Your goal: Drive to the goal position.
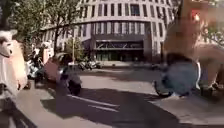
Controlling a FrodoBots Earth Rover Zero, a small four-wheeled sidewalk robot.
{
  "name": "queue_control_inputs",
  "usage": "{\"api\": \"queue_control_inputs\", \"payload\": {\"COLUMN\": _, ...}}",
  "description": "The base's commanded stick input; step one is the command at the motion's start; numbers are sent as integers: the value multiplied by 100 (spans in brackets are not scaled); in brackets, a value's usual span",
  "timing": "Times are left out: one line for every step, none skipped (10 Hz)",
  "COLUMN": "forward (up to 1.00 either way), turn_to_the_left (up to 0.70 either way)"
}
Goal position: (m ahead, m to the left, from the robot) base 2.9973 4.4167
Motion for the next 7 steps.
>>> {"api": "queue_control_inputs", "payload": {"forward": 45, "turn_to_the_left": 0}}
{"api": "queue_control_inputs", "payload": {"forward": 45, "turn_to_the_left": 0}}
{"api": "queue_control_inputs", "payload": {"forward": 45, "turn_to_the_left": 0}}
{"api": "queue_control_inputs", "payload": {"forward": 45, "turn_to_the_left": 0}}
{"api": "queue_control_inputs", "payload": {"forward": 45, "turn_to_the_left": 0}}
{"api": "queue_control_inputs", "payload": {"forward": 45, "turn_to_the_left": 0}}
{"api": "queue_control_inputs", "payload": {"forward": 45, "turn_to_the_left": 0}}
